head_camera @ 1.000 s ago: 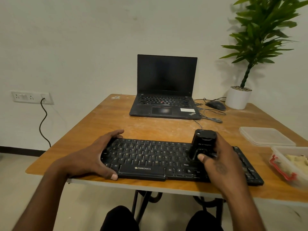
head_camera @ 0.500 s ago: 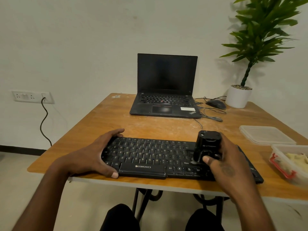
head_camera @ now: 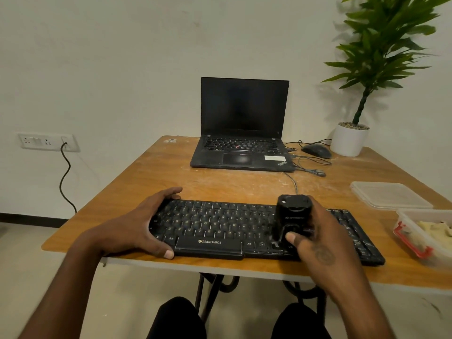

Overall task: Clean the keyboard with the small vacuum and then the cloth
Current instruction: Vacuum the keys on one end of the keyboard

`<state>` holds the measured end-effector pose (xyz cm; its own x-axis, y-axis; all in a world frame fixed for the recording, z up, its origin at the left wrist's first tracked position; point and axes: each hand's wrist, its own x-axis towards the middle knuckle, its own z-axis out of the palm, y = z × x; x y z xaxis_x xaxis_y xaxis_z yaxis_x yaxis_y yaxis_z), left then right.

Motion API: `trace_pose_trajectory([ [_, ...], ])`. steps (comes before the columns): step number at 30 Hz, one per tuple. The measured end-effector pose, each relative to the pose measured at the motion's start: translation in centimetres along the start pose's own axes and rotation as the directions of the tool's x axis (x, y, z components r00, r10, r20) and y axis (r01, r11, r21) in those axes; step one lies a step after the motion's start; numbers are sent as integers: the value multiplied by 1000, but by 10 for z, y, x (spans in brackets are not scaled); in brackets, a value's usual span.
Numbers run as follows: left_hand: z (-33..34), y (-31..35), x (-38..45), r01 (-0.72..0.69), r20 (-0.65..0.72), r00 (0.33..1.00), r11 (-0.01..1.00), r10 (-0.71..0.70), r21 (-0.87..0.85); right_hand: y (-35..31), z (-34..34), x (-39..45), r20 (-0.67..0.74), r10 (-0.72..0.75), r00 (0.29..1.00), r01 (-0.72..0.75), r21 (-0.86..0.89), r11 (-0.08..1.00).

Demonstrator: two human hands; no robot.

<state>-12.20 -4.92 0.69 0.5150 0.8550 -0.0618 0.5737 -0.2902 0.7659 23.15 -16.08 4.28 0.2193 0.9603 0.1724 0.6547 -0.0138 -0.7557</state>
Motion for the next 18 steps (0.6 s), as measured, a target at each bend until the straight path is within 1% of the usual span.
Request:
trace_pose_trajectory([
  [4, 0, 0, 1, -5, 3, 1000, 1000, 5, 0, -1, -4, -4, -43, -1, 999, -1, -46, 999],
  [9, 0, 1, 0, -5, 5, 1000, 1000, 5, 2, -16, 26, -5, 3, -85, 996, 85, -115, 990],
  [11, 0, 2, -1, -2, 2, 1000, 1000, 2, 5, -17, 29, -4, 34, -80, 996, 82, -79, 993],
  [14, 0, 3, 0, -7, 0, 1000, 1000, 7, 8, -10, 19, -3, 70, -11, 997, 8, 46, 999],
  [18, 0, 2, -1, -7, 8, 1000, 1000, 7, 6, 1, 1, -5, 25, 9, 1000, -10, 48, 999],
])
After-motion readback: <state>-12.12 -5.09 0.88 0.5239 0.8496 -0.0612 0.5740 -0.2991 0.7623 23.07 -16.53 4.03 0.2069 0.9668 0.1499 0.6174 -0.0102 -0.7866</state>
